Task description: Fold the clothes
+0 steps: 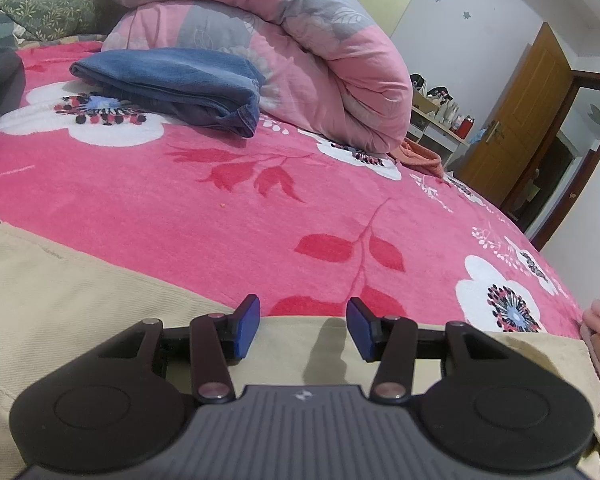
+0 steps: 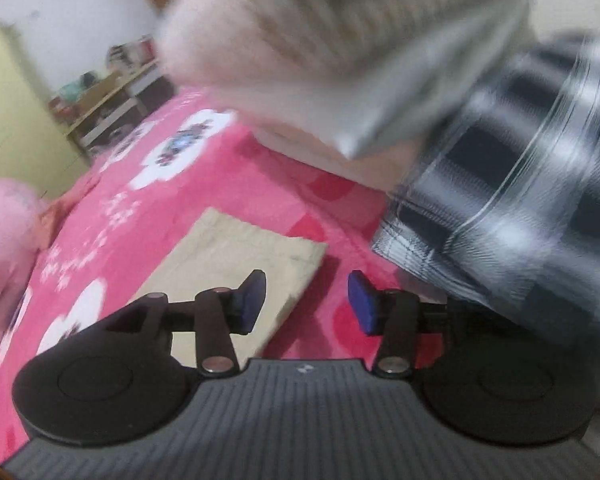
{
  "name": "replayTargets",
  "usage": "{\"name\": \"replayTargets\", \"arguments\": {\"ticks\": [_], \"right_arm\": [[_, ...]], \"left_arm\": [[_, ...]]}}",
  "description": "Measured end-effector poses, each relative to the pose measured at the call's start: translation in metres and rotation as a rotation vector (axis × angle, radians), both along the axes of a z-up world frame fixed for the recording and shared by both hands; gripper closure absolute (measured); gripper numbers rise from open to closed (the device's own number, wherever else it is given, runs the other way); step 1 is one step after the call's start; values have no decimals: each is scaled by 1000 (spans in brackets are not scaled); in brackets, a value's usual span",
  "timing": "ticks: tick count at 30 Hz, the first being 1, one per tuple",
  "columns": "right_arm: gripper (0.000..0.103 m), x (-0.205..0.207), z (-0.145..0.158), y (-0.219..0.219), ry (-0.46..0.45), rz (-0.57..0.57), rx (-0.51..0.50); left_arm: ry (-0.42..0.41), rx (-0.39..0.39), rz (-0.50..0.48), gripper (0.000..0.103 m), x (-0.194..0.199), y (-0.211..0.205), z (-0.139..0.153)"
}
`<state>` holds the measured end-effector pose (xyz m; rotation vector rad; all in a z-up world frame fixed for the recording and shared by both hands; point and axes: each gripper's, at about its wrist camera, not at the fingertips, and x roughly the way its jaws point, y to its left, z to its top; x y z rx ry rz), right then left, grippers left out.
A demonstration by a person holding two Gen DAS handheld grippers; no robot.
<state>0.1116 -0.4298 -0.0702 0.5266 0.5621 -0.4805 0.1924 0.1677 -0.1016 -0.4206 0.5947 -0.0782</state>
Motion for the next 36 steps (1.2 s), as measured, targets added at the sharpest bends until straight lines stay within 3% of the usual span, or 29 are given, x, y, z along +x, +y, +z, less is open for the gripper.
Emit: {"name": "replayTargets", "arguments": {"ticks": [8,12,14,18,21,25,29,36], "right_arm": [[57,-101,51,125,36,511,-365],[59,-137,36,192,129,759,-526],[59,-141,21,214,183,813,-606],[69,-131,-5,228,269,834,-733],[100,-127,-1,228,258,833,-791],[101,-121,15,229,234,770,-937],[101,-89,47,201,204,666,-1024],[101,-8,74,162,192,664,-1075]], "left_arm": [[1,-2,0,53,1,1,0],[-1,-5,0,53,0,1,0],[-2,-10,0,53,0,2,0],[-5,-19,0,53,-1,3,-1],[-4,-20,0,53,-1,3,-1],[-4,-22,0,53,-1,4,0],[-4,-21,0,53,-1,3,0],[-4,-20,0,53,-1,3,0]]}}
